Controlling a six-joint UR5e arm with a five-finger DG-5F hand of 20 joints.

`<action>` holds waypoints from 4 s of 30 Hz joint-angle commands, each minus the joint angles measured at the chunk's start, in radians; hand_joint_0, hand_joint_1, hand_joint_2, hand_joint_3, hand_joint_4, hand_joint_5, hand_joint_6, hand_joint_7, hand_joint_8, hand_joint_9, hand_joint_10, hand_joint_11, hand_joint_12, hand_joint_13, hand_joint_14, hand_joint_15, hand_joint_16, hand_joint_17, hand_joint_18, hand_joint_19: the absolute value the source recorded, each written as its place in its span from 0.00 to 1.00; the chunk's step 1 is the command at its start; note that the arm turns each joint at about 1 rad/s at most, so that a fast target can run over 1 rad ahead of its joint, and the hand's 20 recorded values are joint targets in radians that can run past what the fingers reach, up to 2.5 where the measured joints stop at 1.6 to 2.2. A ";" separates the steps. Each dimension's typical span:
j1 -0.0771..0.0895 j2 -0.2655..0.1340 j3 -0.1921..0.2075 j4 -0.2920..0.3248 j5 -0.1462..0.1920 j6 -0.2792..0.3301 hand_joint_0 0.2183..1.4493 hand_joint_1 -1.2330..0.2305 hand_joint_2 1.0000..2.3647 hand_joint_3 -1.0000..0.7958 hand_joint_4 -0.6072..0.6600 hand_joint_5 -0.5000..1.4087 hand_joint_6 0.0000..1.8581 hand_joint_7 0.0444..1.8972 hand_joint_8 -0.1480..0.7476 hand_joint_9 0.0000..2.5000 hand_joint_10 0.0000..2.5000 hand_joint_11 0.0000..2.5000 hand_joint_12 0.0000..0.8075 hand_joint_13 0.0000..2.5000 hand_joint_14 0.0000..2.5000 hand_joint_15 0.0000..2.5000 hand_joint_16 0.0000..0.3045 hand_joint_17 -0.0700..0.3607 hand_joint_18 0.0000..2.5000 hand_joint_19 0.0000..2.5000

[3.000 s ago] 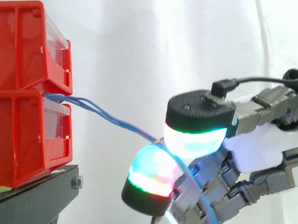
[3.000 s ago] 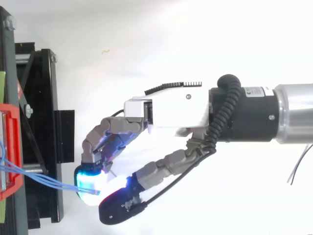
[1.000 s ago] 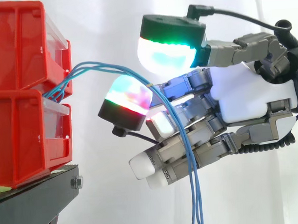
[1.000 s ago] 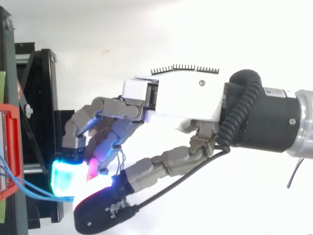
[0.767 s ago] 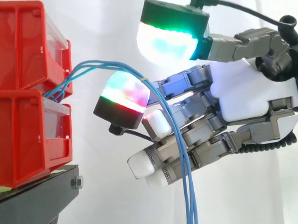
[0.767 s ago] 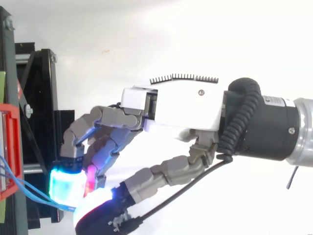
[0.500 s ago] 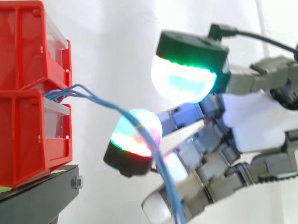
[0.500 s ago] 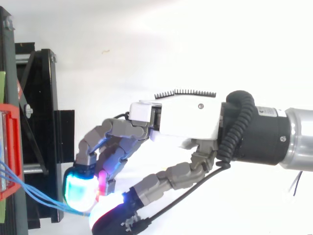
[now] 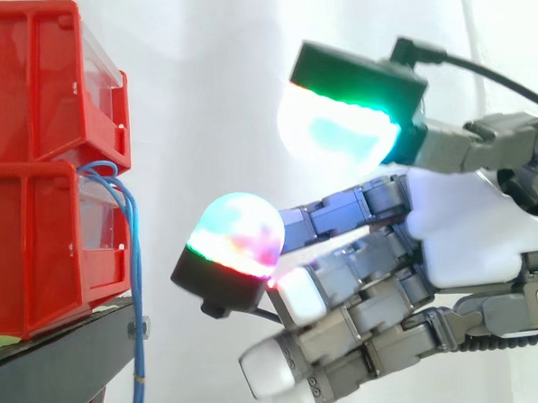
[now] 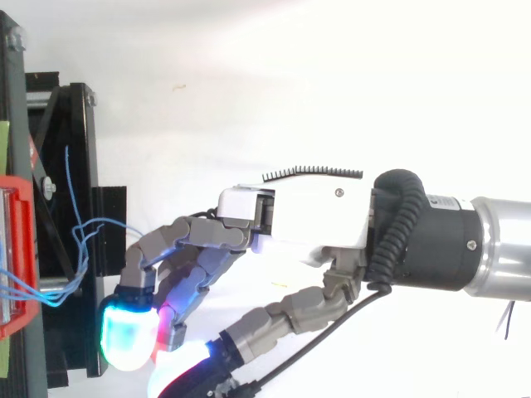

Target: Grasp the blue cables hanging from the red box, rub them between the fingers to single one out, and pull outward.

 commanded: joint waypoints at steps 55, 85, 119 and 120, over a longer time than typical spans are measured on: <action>-0.009 -0.170 0.000 0.528 0.040 -0.486 0.26 0.30 0.00 0.31 0.78 0.21 0.27 0.50 0.50 0.25 0.00 0.08 0.47 0.07 0.00 0.05 0.18 0.45 0.00 0.10; 0.010 -0.170 -0.016 0.476 0.025 -0.428 0.30 0.30 0.01 0.46 0.60 0.18 0.46 0.39 0.53 0.28 0.00 0.15 0.48 0.12 0.00 0.09 0.17 0.43 0.00 0.15; 0.042 -0.098 -0.014 0.212 0.020 -0.026 0.29 0.36 0.00 0.53 0.58 0.21 0.50 0.47 0.66 0.42 0.00 0.20 0.59 0.27 0.01 0.15 0.22 0.51 0.14 0.19; 0.042 -0.095 -0.016 0.206 0.020 -0.012 0.29 0.37 0.00 0.52 0.59 0.21 0.50 0.47 0.65 0.42 0.01 0.20 0.59 0.27 0.00 0.15 0.22 0.51 0.14 0.19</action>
